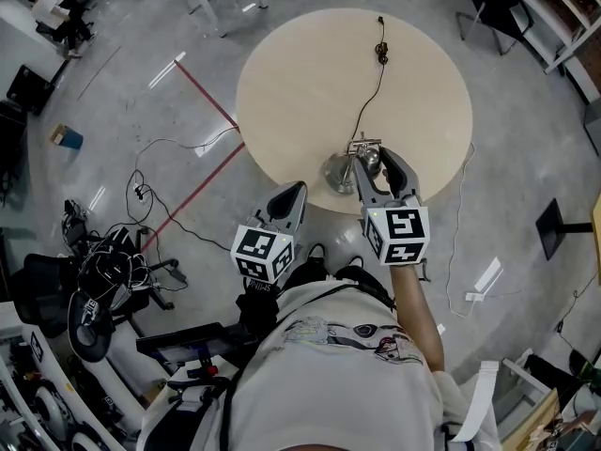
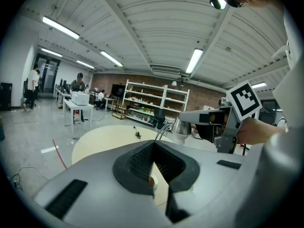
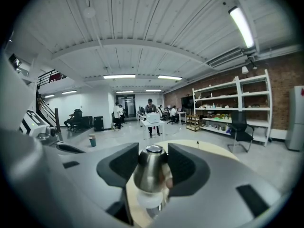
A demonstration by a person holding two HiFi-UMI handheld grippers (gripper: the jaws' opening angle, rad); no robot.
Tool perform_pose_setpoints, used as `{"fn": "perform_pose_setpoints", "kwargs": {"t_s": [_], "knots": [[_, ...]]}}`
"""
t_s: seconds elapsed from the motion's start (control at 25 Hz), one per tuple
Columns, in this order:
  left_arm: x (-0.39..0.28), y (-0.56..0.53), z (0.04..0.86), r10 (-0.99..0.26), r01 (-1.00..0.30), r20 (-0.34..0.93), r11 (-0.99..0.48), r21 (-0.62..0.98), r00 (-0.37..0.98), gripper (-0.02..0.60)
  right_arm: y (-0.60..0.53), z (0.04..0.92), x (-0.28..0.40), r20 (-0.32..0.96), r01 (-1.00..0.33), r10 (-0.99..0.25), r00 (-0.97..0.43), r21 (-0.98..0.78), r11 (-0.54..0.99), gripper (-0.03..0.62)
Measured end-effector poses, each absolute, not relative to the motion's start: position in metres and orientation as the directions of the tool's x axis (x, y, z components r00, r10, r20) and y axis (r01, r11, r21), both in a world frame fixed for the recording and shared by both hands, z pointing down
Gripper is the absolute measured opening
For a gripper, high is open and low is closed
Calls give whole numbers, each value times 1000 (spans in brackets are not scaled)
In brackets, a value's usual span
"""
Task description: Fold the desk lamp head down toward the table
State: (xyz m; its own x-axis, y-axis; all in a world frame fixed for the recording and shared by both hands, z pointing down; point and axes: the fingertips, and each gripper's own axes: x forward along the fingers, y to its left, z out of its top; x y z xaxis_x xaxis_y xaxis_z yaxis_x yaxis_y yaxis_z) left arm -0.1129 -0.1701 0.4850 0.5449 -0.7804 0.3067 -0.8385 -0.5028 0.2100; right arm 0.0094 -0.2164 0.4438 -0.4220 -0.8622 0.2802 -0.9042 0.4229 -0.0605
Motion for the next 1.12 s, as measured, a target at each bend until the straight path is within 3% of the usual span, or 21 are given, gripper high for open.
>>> {"fn": "perform_pose_setpoints", "kwargs": {"t_s": [1.12], "knots": [[-110,-163,491,-759,-825,323,-523,215,565,2,-157,485,16,320,-907,-855,-408,-40,418,179]]}}
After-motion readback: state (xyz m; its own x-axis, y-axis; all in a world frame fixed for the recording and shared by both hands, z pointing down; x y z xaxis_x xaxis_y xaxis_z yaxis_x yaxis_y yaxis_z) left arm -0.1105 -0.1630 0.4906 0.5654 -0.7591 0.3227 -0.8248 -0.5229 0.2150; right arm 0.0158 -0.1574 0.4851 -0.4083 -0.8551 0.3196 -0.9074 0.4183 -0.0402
